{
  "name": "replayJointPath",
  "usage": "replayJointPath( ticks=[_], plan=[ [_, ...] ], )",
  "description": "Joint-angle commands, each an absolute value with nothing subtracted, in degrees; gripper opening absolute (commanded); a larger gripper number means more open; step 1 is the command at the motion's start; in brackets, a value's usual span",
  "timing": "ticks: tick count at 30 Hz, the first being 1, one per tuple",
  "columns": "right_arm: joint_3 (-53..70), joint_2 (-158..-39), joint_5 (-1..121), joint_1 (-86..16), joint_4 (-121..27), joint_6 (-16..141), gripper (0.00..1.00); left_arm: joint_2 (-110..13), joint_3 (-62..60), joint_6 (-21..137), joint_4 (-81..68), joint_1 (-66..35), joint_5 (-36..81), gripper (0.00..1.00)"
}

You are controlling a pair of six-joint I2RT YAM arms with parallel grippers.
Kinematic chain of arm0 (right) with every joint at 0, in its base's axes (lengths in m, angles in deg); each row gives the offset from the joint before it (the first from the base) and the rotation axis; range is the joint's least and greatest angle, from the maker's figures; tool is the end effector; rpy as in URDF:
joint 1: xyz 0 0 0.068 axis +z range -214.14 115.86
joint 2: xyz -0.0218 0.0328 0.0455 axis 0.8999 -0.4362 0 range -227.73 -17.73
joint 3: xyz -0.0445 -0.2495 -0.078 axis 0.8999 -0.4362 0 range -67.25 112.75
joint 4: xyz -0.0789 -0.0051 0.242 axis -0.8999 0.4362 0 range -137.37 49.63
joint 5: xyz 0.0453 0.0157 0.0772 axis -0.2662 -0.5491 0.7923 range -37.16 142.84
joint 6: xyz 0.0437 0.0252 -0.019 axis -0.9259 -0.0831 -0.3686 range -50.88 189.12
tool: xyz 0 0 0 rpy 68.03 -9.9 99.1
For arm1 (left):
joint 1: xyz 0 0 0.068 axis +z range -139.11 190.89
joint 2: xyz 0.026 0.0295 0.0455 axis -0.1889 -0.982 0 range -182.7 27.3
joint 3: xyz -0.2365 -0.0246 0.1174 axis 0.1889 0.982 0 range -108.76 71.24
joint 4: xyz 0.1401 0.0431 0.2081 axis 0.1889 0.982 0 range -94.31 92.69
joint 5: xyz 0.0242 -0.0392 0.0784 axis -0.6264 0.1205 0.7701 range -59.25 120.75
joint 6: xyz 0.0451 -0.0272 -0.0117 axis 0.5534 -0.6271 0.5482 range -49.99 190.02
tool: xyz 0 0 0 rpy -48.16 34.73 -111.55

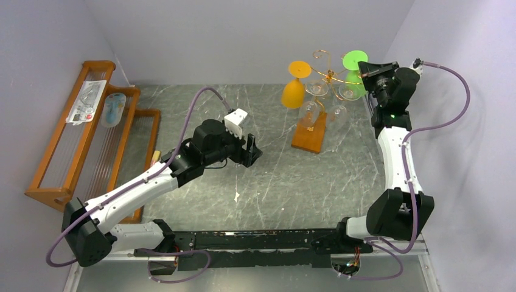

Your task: Place the wine glass upside down on the wine glass rack

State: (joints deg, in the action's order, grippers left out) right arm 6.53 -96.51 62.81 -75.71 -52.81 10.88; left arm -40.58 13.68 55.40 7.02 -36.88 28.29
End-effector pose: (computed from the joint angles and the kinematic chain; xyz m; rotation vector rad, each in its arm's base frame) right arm 0.3158 -0.0584 0.4046 0.8054 1.4018 0.7717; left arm 0.1802 -0.2009 0.3267 0.6063 1.9332 -0.7496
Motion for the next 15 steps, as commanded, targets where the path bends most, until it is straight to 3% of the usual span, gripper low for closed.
replayJointPath(
  ticks=[1,15],
  plan=[
    [8.4,-95.8,64.7,-76.4,-48.8,10.3,0.00,-38.2,14.5,55.0,3.8,-36.5,30.6,0.79],
    [5.9,-92.3,65.1,-77.2,-45.6,8.1,0.00,-37.2,14.6,55.4,4.5,-36.5,30.5,0.79]
  ],
)
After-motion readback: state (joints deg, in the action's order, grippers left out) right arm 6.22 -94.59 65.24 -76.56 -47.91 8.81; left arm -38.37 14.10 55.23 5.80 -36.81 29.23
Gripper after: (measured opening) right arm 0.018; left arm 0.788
